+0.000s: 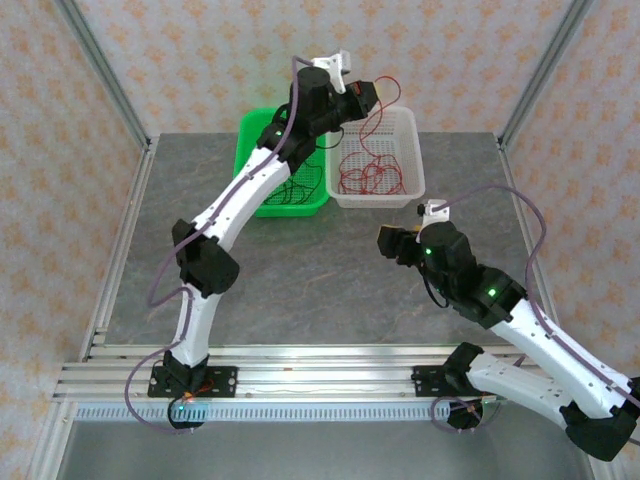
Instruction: Untangle the cables
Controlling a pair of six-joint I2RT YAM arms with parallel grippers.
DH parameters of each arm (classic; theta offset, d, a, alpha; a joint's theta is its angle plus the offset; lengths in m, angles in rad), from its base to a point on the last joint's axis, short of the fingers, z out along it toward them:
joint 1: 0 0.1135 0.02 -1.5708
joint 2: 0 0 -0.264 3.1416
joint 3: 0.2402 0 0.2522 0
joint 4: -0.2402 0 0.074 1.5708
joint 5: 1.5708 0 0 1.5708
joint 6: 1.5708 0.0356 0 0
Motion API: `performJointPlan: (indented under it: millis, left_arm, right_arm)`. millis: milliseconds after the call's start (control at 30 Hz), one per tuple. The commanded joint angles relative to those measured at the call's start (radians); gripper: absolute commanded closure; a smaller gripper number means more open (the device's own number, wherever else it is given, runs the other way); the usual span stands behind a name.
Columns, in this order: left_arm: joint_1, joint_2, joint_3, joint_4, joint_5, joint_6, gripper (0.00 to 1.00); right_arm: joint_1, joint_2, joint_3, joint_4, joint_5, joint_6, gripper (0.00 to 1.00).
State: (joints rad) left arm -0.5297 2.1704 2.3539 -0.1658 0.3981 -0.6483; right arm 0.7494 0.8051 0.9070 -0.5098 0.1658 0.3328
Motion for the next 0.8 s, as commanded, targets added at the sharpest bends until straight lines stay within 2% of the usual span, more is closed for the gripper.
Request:
performJointPlan:
  millis: [0,300,533,767]
  left_arm:
    - [0.024,0.055,0.030,0.091,0.046,0.033,1.00]
    - [0.043,0.200,0.015,0.202,0.035,0.012,1.00]
    - [0.043,0.322,-0.007,0.245,0.028,-0.033,1.00]
    - [0.043,0.384,-0.012,0.256,0.001,-0.022,1.00]
  right_arm:
    - [-0.003,-0.005,-0.008,-0.015,0.044,0.026,0.26]
    - [-0.003,0.011,-0.026,-0.015,0.033,0.053,0.26]
    - [-0.002,0.006,-0.047,-0.010,0.023,0.074,0.26]
    - [-0.003,0.006,-0.053,-0.012,0.026,0.080,0.26]
